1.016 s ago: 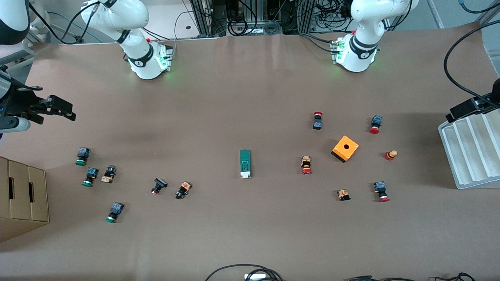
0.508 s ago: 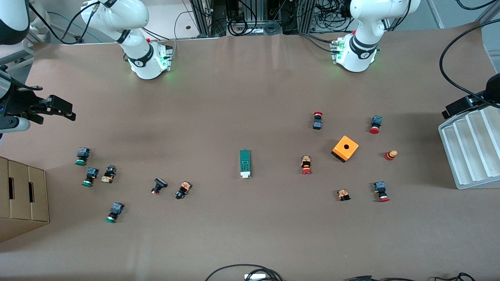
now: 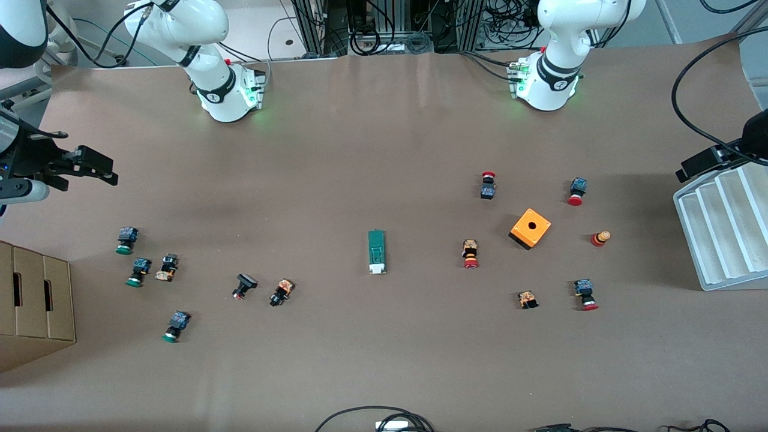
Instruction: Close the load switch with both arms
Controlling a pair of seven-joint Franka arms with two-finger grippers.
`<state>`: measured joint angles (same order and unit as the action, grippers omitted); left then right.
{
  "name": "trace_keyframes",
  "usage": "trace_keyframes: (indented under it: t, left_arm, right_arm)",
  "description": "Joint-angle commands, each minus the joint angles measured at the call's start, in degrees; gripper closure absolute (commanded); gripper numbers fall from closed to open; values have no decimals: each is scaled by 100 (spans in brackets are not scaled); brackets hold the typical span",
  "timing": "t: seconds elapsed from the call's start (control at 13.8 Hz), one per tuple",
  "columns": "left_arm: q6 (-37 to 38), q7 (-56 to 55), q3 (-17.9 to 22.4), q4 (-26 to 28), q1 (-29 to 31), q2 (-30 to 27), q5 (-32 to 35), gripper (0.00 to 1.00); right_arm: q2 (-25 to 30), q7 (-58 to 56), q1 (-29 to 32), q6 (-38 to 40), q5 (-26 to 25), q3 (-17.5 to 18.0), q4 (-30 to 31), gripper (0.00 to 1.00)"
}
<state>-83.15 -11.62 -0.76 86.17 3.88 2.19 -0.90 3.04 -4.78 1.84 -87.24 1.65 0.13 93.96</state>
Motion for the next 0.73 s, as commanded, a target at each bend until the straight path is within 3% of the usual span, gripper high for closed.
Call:
trace_keyframes:
  t: [0.0,0.65]
  left_arm:
    - [-70,72,102,58,-89,-105,-77,0]
    - [-105,72,50,14,-115,-69,-33,0]
  right_arm:
    - [-41,4,-44,23,-147,-4,-123,0]
    - [-49,13,-44,23,-156,-4,-123,0]
